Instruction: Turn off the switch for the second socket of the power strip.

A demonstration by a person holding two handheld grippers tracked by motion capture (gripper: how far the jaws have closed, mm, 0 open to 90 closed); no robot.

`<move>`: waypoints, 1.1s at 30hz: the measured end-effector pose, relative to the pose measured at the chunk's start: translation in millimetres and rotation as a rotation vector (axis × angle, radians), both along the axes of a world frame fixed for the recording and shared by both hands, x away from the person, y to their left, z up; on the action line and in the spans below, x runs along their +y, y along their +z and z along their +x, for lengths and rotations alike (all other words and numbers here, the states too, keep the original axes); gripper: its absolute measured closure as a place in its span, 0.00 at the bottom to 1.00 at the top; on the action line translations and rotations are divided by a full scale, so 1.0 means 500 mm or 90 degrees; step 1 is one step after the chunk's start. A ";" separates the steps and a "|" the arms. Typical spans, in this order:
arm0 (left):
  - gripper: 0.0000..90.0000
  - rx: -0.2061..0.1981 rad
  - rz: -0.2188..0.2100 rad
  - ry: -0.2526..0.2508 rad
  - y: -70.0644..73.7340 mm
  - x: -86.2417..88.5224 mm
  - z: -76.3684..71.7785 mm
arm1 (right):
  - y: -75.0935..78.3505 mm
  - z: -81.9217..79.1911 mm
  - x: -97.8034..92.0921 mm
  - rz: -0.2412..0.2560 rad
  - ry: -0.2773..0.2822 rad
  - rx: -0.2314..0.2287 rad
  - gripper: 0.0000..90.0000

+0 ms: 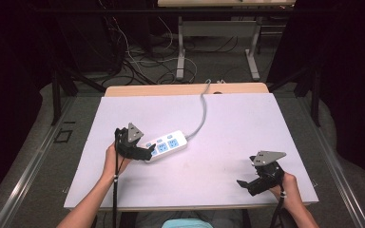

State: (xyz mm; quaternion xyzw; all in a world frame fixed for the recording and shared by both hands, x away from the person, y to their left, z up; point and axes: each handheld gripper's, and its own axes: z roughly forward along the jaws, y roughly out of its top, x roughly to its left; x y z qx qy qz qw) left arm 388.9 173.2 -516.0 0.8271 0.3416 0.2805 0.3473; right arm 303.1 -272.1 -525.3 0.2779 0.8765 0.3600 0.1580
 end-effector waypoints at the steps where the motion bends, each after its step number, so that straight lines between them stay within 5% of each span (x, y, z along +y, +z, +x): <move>1: 0.00 0.002 -0.001 0.000 0.000 -0.002 0.002 | 0.000 0.000 0.000 0.001 0.001 0.004 0.00; 23: 0.00 0.037 0.010 -0.011 -0.009 -0.036 0.042 | -0.003 0.001 0.003 -0.001 0.002 0.004 0.01; 33: 0.01 0.055 -0.008 -0.004 -0.004 -0.044 0.057 | -0.004 0.001 0.003 -0.001 -0.001 0.003 0.01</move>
